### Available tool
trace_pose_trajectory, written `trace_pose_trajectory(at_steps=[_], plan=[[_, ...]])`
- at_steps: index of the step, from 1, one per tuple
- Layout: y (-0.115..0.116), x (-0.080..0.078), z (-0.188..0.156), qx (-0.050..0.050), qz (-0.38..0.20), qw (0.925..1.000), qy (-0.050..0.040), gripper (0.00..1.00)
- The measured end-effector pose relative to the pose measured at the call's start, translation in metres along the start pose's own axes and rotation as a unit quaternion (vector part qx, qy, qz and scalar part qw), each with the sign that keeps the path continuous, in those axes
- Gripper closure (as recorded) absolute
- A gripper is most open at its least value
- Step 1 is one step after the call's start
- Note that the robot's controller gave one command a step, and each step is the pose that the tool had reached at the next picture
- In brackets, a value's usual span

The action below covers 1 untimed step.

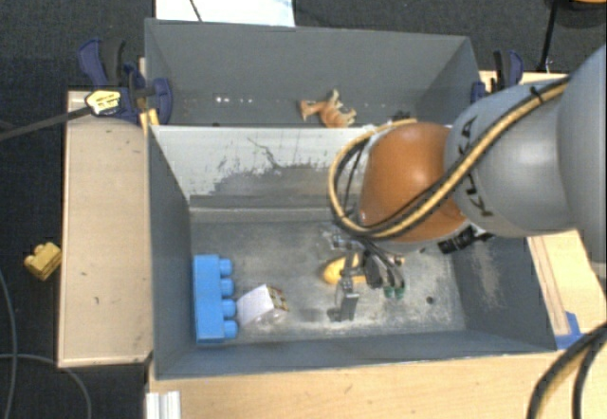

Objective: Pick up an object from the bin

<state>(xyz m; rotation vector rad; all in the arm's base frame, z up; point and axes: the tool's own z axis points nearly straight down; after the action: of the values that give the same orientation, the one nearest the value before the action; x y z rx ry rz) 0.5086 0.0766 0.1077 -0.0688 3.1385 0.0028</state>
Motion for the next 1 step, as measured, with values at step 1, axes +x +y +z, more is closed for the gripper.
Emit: trace_pose_trajectory(at_steps=[1], plan=[[0.0040,0.0089,0.0220,0.002,-0.062,0.9981,-0.0002,0.00]])
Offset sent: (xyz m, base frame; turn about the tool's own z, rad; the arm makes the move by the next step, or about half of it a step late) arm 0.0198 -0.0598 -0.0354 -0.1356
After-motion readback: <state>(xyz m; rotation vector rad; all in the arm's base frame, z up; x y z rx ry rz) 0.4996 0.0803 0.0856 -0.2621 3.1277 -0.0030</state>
